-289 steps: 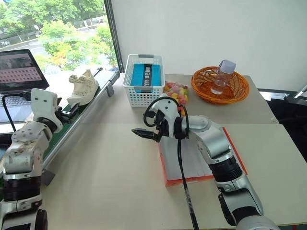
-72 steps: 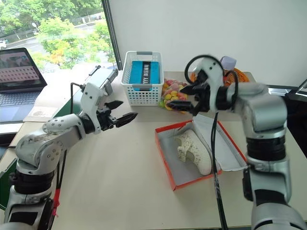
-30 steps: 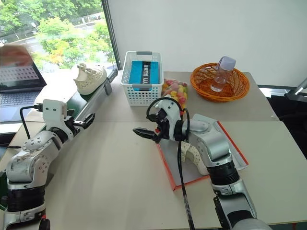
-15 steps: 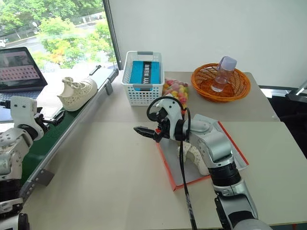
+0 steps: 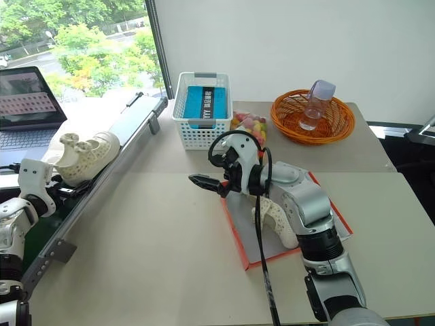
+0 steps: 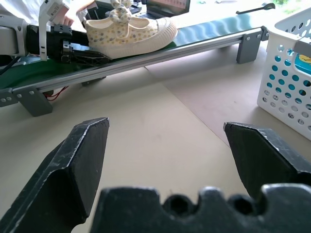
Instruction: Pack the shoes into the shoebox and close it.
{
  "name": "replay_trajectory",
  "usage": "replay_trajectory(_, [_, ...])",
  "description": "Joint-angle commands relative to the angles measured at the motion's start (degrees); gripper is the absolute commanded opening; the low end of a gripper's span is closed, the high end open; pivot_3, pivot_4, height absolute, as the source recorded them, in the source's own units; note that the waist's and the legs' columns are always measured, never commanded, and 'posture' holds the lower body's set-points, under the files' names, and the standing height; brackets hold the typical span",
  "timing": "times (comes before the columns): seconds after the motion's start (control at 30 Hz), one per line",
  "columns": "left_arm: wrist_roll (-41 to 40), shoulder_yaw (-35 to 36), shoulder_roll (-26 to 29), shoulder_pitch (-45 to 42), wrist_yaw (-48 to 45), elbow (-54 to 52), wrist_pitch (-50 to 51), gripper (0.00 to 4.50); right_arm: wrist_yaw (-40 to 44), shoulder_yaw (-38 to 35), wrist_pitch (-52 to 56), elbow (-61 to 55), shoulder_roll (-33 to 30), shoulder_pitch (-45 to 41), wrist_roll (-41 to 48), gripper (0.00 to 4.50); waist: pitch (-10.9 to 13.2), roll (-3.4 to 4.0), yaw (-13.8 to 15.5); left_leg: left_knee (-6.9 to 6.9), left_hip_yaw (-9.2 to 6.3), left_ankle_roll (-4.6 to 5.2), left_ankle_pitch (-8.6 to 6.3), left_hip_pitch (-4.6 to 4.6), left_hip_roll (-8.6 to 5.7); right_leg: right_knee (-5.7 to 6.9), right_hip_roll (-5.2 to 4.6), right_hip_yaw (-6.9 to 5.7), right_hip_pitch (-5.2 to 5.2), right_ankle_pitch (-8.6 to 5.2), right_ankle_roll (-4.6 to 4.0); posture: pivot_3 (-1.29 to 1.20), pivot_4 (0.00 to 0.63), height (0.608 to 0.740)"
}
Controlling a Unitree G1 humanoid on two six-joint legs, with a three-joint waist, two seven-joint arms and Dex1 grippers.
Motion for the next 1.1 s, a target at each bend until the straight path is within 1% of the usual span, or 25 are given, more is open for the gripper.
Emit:
replay_trajectory(0.03, [0.1, -0.7, 0.5, -1.0, -2.6, 3.0, -0.9, 4.31, 4.2, 1.9, 3.3, -5.6, -4.8, 1.3, 2.4, 4.48, 0.0, -0.01, 0.3, 0.00, 0.00, 0.00, 0.00, 0.00, -0.01, 0.00, -0.02, -0.02, 0.01, 0.00, 0.00, 0.00, 0.150, 0.740])
replay_trajectory(0.1, [-0.2, -0.8, 0.0, -1.4, -3.4, 3.0, -0.7, 4.31, 5.2, 2.5, 3.5, -5.8, -6.3, 1.3, 2.1, 4.48, 0.0, -0.01, 0.3, 0.00, 0.00, 0.00, 0.00, 0.04, -0.01, 0.00, -0.06, -0.04, 0.05, 0.00, 0.00, 0.00, 0.150, 0.740])
replay_trajectory(0.13, [-0.4, -0.9, -0.2, -1.5, -3.9, 2.9, -0.6, 3.95, 5.3, 2.5, 3.5, -5.7, -6.7, 1.1, 2.0, 4.50, 0.0, -0.01, 0.3, 0.00, 0.01, -0.01, -0.01, 0.05, -0.01, 0.00, -0.07, -0.04, 0.05, 0.00, -0.01, 0.00, 0.150, 0.740])
replay_trajectory(0.17, [-0.6, -0.9, -0.4, -1.4, -4.5, 2.5, -0.4, 3.75, 5.4, 2.3, 3.4, -5.6, -6.8, 0.9, 1.9, 4.50, 0.0, -0.01, 0.4, 0.00, 0.03, -0.32, -0.18, 0.05, 0.00, 0.01, -0.08, -0.05, 0.04, 0.00, -0.04, 0.00, 0.150, 0.740])
replay_trajectory(0.23, [-1.3, -1.1, -1.1, -1.0, -5.3, 0.5, 0.2, 3.23, 5.1, 1.8, 3.7, -5.5, -6.6, 0.2, 2.1, 4.50, 0.0, 0.00, 0.5, 0.00, 0.04, -0.43, -0.24, 0.08, 0.01, 0.01, -0.07, -0.07, 0.08, 0.01, -0.05, 0.00, 0.150, 0.740])
replay_trajectory(0.3, [-1.8, -1.2, -1.7, -0.9, -5.5, -1.7, 1.3, 3.02, 4.9, 1.5, 3.8, -5.4, -6.4, -0.3, 2.3, 4.50, 0.0, 0.00, 0.8, 0.00, 0.05, -0.43, -0.24, 0.08, 0.00, 0.00, -0.08, -0.07, 0.10, 0.01, -0.04, 0.00, 0.150, 0.740])
replay_trajectory(0.4, [-2.2, -1.5, -2.3, -1.5, -4.4, -5.9, 3.7, 2.84, 4.6, 1.4, 4.4, -5.8, -5.8, -0.5, 2.8, 4.50, 0.0, 0.00, 1.6, 0.01, 0.04, -0.43, -0.23, 0.06, -0.01, -0.02, -0.08, -0.09, 0.11, 0.00, -0.01, 0.00, 0.150, 0.740])
replay_trajectory(0.47, [-2.3, -1.6, -2.8, -2.3, -2.7, -9.6, 5.3, 2.80, 5.0, 1.4, 4.7, -5.9, -6.2, -0.4, 3.0, 4.50, 0.0, 0.00, 2.2, 0.01, 0.01, -0.42, -0.23, 0.04, -0.04, -0.02, -0.08, -0.13, 0.15, 0.00, 0.01, 0.00, 0.150, 0.740])
replay_trajectory(0.63, [-6.7, -1.2, -4.9, -6.5, -0.2, -22.2, 12.6, 2.80, 6.3, -0.7, 5.0, -5.0, -8.3, -0.8, 4.3, 4.50, 0.0, -0.17, 2.6, 0.09, -0.02, -0.41, -0.22, -0.14, -0.04, -0.06, -0.08, -0.20, 0.12, 0.01, 0.03, 0.00, 0.150, 0.740])
replay_trajectory(0.7, [-8.1, -1.6, -5.5, -8.9, 0.8, -26.2, 15.1, 2.80, 6.8, -2.2, 5.4, -4.6, -8.9, -1.0, 5.7, 4.50, 0.0, -0.26, 2.2, 0.15, -0.08, 0.00, 0.03, -0.30, 0.01, -0.06, 0.01, -0.22, 0.01, 0.02, 0.04, 0.00, 0.150, 0.740])
replay_trajectory(0.83, [-11.1, -3.4, -8.7, -15.1, 4.0, -33.1, 20.1, 2.80, 3.9, -12.6, 12.4, -1.7, -5.8, -2.4, 15.4, 4.50, 0.1, -0.30, 1.3, 0.14, -0.14, 0.02, 0.04, -0.35, -0.01, -0.06, 0.06, -0.19, 0.00, 0.05, 0.09, 0.00, 0.150, 0.740])
replay_trajectory(0.9, [-11.3, -4.9, -10.0, -16.6, 4.7, -35.0, 21.1, 2.80, 1.5, -16.2, 15.9, -0.1, -4.7, -3.1, 18.5, 4.50, 0.1, -0.30, 1.0, 0.13, -0.14, 0.03, 0.04, -0.28, -0.02, -0.05, 0.07, -0.14, 0.08, 0.07, 0.12, 0.00, 0.150, 0.740])
replay_trajectory(1.03, [-12.7, -9.1, -14.4, -23.5, 5.8, -36.6, 22.6, 2.80, -8.3, -25.3, 20.7, 5.5, -2.1, -6.5, 21.6, 4.50, 0.1, -0.31, 0.7, 0.13, -0.13, 0.03, 0.06, -0.12, -0.03, 0.00, 0.10, -0.10, 0.19, 0.07, 0.12, 0.00, 0.150, 0.740])
replay_trajectory(1.1, [-13.1, -10.9, -16.2, -25.2, 5.6, -37.1, 23.1, 2.80, -12.4, -29.5, 21.8, 7.0, -0.2, -8.6, 24.3, 4.50, 0.1, -0.31, 0.6, 0.13, -0.13, 0.04, 0.10, -0.13, -0.04, -0.03, 0.11, -0.07, 0.19, 0.07, 0.14, 0.00, 0.150, 0.740])
